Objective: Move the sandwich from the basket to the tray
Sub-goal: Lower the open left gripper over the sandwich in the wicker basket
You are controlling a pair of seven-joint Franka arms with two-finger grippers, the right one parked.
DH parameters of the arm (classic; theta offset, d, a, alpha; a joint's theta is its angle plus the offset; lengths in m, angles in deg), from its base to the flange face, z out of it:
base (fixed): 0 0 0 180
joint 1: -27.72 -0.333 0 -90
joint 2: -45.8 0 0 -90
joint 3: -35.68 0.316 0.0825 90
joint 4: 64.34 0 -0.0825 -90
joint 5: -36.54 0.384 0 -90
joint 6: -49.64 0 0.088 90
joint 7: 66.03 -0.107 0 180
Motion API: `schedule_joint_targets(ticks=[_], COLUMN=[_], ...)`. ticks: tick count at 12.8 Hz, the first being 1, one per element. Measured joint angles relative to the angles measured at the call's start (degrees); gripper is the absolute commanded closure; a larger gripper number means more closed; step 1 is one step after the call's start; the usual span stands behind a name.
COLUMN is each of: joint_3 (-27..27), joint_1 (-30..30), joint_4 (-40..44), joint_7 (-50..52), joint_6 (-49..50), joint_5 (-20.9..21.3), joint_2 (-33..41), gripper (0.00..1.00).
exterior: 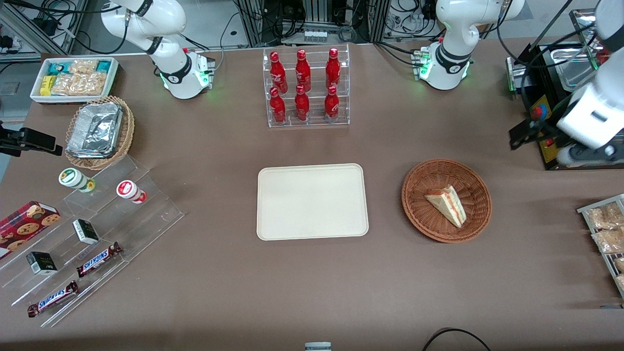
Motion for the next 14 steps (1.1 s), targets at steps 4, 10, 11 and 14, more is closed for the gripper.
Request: schedule_joint_targets(ticks=[4, 10, 11, 14], joint_3=[-2.4, -3.5, -3.6, -4.5], joint_1=[0.0, 0.0, 0.0, 0.0], joint_4=[-10.0, -20.2, -20.8, -21.2], joint_7=[8.8, 22.1, 25.2, 33.0], joint_6=[-13.0, -27.0, -27.6, -27.8], joint_5=[-0.1, -0.2, -0.2, -0.2], joint_2=[-1.5, -1.7, -1.8, -2.5], gripper=[0.00, 0.00, 0.00, 0.00])
